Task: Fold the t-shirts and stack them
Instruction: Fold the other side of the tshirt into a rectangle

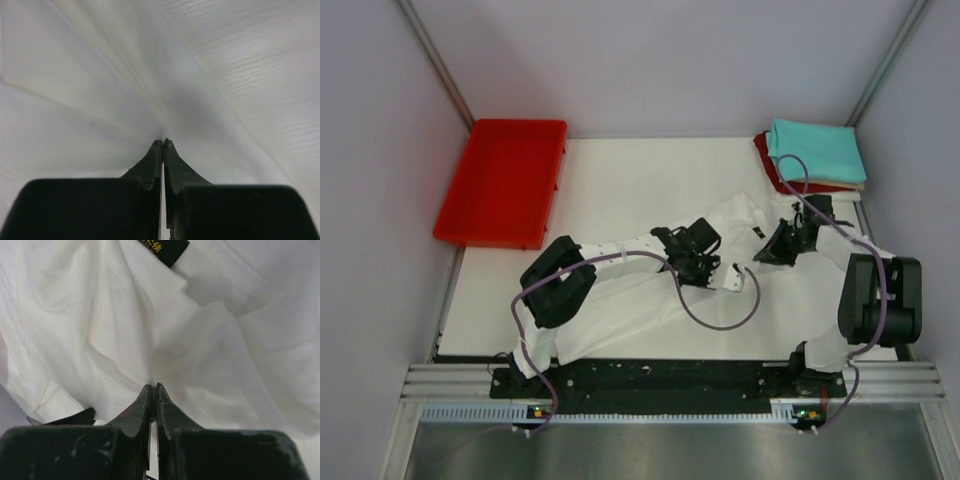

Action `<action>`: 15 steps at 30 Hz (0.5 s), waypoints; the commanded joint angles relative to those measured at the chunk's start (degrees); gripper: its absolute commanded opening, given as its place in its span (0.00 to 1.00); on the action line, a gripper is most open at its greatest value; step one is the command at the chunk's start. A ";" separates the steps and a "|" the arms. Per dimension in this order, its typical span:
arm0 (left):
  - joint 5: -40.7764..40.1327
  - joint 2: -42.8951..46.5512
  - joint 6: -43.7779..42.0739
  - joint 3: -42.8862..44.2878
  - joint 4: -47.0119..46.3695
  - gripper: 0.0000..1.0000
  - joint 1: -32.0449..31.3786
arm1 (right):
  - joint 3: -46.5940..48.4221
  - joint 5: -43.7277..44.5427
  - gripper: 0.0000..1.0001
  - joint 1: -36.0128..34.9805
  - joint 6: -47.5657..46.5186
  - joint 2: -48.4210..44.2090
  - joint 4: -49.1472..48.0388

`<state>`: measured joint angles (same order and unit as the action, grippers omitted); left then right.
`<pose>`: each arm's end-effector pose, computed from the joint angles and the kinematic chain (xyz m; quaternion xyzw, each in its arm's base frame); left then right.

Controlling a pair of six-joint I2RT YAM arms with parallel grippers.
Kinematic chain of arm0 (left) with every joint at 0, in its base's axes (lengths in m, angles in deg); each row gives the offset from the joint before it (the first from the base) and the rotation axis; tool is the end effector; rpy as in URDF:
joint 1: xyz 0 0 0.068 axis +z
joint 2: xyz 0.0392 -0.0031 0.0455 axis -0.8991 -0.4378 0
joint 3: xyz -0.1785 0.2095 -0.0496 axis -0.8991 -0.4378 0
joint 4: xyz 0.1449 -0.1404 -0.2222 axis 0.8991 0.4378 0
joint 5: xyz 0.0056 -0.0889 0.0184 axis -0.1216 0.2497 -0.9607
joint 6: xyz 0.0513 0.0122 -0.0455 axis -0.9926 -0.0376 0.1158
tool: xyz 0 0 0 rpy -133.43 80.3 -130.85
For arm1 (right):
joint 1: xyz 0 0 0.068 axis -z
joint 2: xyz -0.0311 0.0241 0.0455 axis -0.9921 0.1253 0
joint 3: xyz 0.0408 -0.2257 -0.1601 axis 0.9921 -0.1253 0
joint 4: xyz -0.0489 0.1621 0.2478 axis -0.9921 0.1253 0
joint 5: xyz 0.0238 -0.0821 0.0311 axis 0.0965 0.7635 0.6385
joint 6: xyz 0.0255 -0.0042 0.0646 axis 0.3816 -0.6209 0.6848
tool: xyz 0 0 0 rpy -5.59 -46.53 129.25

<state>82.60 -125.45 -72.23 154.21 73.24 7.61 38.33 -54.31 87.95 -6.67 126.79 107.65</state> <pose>0.2460 -0.4011 0.1442 0.7907 0.5392 -0.1580 0.2429 0.3255 -0.0034 0.1226 0.2207 0.9268 0.2639 0.1505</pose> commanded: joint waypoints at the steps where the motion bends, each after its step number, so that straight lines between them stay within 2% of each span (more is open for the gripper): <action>1: 1.37 2.41 1.74 3.92 5.40 0.00 -0.09 | 0.20 7.38 0.00 0.74 -4.48 -7.63 5.29; 6: 5.06 3.99 1.83 3.75 7.96 0.00 0.79 | -1.20 9.04 0.00 0.57 -6.32 -9.84 8.81; 11: 7.35 1.89 1.30 3.30 7.96 0.00 0.70 | -3.75 12.57 0.00 0.48 -6.06 -8.79 9.08; 13: 8.05 1.01 0.87 3.74 8.66 0.00 0.70 | -4.10 13.18 0.04 0.30 -5.89 -8.08 7.51; 14: 8.49 0.57 0.43 3.83 9.36 0.00 0.79 | -4.02 13.53 0.10 0.30 -5.63 -7.73 6.89; 15: 9.02 0.48 -0.62 4.00 10.67 0.00 0.70 | -3.50 13.88 0.22 0.30 -5.54 -7.55 6.62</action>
<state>88.31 -124.92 -71.27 156.62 78.92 8.05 34.13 -44.89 88.19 -11.50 118.68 116.22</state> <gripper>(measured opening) 0.010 0.083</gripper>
